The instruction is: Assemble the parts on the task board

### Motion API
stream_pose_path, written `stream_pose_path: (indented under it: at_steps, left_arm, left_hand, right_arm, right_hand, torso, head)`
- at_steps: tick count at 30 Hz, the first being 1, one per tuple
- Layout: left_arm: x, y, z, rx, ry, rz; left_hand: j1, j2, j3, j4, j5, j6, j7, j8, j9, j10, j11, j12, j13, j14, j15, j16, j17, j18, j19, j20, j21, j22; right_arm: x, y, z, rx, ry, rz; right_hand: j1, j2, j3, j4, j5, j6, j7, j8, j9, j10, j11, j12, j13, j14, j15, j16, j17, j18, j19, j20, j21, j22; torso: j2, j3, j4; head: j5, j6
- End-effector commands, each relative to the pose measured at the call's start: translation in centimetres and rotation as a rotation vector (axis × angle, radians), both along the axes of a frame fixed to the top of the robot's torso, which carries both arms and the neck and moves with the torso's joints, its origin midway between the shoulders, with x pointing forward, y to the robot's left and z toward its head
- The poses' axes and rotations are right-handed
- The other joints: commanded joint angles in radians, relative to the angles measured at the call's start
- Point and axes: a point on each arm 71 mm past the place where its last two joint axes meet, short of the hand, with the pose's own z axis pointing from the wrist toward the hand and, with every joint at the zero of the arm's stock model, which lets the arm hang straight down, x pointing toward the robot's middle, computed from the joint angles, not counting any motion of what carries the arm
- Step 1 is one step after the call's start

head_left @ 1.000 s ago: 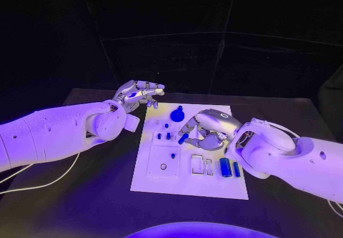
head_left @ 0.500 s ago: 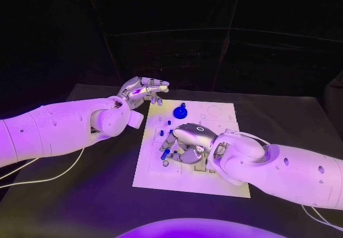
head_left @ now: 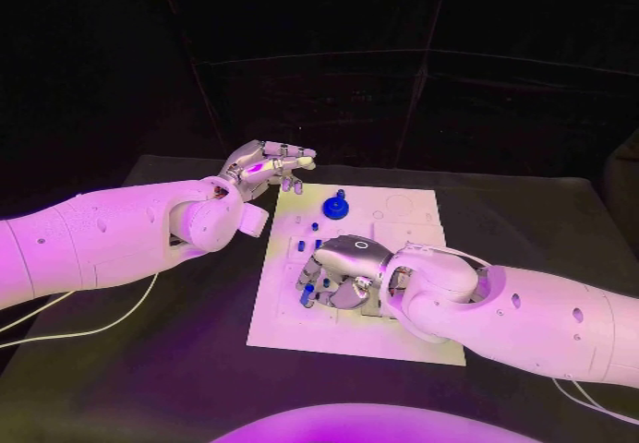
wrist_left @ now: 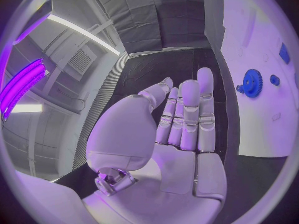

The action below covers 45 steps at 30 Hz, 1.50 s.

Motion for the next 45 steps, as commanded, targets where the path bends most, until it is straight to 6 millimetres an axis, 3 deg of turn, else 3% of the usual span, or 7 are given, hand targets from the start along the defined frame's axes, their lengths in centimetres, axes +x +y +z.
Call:
stream_pose_path:
  at_steps: [1, 18, 25, 31, 38, 45]
  left_arm:
    - [0.0, -0.1, 0.2, -0.010, -0.011, -0.004]
    - [0.0, -0.1, 0.2, -0.010, -0.010, -0.005]
    - [0.0, 0.0, 0.2, -0.010, -0.008, -0.006]
    - [0.0, -0.1, 0.2, -0.010, -0.007, -0.007]
    - [0.0, -0.1, 0.1, -0.010, -0.005, -0.009]
    - [0.0, 0.0, 0.1, -0.010, -0.004, -0.010]
  left_hand:
    - [-0.002, 0.005, -0.008, 0.000, 0.005, -0.008, -0.002, -0.005, -0.001, -0.007, -0.001, 0.005, -0.001, -0.005, -0.001, -0.006, 0.000, 0.013, -0.003, 0.003, -0.007, -0.001]
    - [-0.002, 0.005, -0.008, 0.000, 0.005, -0.008, -0.002, -0.005, -0.001, -0.007, -0.001, 0.005, -0.001, -0.005, -0.001, -0.006, 0.000, 0.013, -0.003, 0.003, -0.007, -0.001]
    - [-0.002, 0.005, -0.008, 0.000, 0.005, -0.008, -0.002, -0.005, -0.001, -0.007, -0.001, 0.005, -0.001, -0.005, -0.001, -0.006, 0.000, 0.013, -0.003, 0.003, -0.007, -0.001]
    - [-0.002, 0.005, -0.008, 0.000, 0.005, -0.008, -0.002, -0.005, -0.001, -0.007, -0.001, 0.005, -0.001, -0.005, -0.001, -0.006, 0.000, 0.013, -0.003, 0.003, -0.007, -0.001]
    - [-0.002, 0.005, -0.008, 0.000, 0.005, -0.008, -0.002, -0.005, -0.001, -0.007, -0.001, 0.005, -0.001, -0.005, -0.001, -0.006, 0.000, 0.013, -0.003, 0.003, -0.007, -0.001]
    - [-0.002, 0.006, -0.009, 0.001, 0.005, -0.009, -0.001, -0.005, -0.001, -0.008, -0.001, 0.007, -0.001, -0.006, -0.001, -0.007, -0.003, 0.013, -0.003, 0.003, -0.009, -0.003]
  right_arm:
    - [0.0, 0.0, -0.3, -0.055, -0.007, 0.002]
    - [0.2, 0.1, -0.5, -0.112, -0.041, -0.028]
    - [0.3, 0.6, -0.6, -0.119, -0.042, -0.024]
    - [0.1, 1.0, -0.6, -0.123, -0.039, -0.013]
    - [-0.1, 1.2, -0.6, -0.103, -0.035, -0.008]
    - [-0.1, 1.3, -0.5, -0.071, -0.024, -0.001]
  right_hand:
    - [-0.004, -0.010, -0.004, -0.001, 0.003, -0.001, 0.005, -0.004, -0.001, 0.005, 0.001, -0.005, 0.001, 0.019, -0.001, 0.005, 0.001, -0.017, 0.000, 0.002, 0.002, 0.000]
    - [-0.013, -0.010, -0.009, 0.004, 0.002, 0.002, 0.004, -0.004, -0.001, 0.009, 0.001, -0.007, 0.002, 0.019, -0.001, 0.006, -0.001, -0.017, -0.002, 0.004, 0.001, -0.001]
    - [-0.014, -0.011, -0.011, 0.004, 0.002, 0.002, 0.004, -0.004, -0.001, 0.008, 0.001, -0.008, 0.001, 0.018, -0.001, 0.005, -0.003, -0.016, -0.002, 0.004, 0.001, -0.001]
    - [-0.019, -0.015, -0.014, 0.005, 0.003, -0.001, 0.004, -0.006, -0.002, 0.007, 0.001, -0.011, 0.001, 0.017, -0.001, 0.004, -0.006, -0.016, -0.004, 0.004, -0.001, -0.003]
    - [-0.039, -0.033, -0.028, 0.012, 0.013, -0.037, 0.015, -0.014, -0.008, -0.019, 0.011, -0.031, -0.002, 0.016, 0.007, 0.008, -0.007, -0.016, -0.008, 0.009, -0.003, -0.005]
    - [-0.076, -0.070, -0.070, 0.027, 0.020, -0.092, 0.029, -0.014, -0.010, -0.083, 0.031, -0.052, -0.002, -0.001, 0.023, -0.024, -0.058, -0.006, -0.040, 0.024, -0.038, -0.046]
  torso:
    - [0.001, 0.0005, -0.0005]
    - [0.001, -0.0011, 0.0004]
    - [0.000, 0.0007, -0.0006]
    - [0.000, -0.0010, 0.0000]
    - [0.000, -0.0010, 0.0001]
    - [0.000, -0.0011, 0.0000]
  head:
    - [0.000, -0.002]
    - [-0.001, -0.005]
    - [-0.003, -0.003]
    - [-0.004, -0.004]
    - [-0.007, -0.001]
    - [-0.007, -0.001]
